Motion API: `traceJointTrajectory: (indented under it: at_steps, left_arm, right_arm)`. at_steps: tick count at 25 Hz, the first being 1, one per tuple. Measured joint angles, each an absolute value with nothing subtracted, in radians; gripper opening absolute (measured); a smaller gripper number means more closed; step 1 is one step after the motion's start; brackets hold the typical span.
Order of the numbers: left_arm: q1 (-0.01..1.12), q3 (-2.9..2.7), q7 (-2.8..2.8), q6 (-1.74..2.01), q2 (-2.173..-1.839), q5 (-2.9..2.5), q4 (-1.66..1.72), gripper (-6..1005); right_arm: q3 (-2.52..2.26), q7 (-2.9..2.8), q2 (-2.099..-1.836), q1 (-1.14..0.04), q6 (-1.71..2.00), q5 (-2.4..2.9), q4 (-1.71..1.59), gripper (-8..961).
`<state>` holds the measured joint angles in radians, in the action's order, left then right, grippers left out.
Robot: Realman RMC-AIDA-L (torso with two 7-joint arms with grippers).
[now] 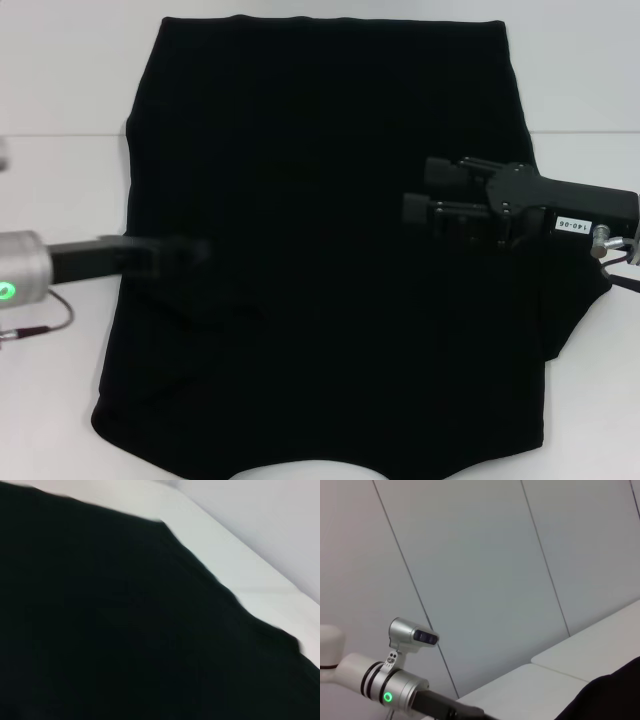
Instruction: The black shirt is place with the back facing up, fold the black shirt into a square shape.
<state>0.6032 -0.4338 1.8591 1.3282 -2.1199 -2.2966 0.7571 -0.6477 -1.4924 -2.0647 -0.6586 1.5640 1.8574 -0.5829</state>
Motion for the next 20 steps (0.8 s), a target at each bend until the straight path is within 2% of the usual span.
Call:
traceJointTrajectory:
  at_steps: [5,16,20]
  left_arm:
    - [0.588,-0.360,1.958,1.185,-2.110,-2.304,0.748,466]
    - [0.585,-0.372,2.010,1.033,-2.111,-2.351,0.687,900]
    - [0.592,-0.391,2.006,1.033,-2.111,-2.353,0.675,899]
  right_arm:
    - [-0.646,-1.499,-2.064,-0.666,1.563,1.856,-0.583,881]
    - [-0.646,-1.516,-2.065,-0.671,1.560,1.854,-0.583,881]
    - [-0.646,-1.518,-2.063,-0.672,1.561,1.854,-0.584,881]
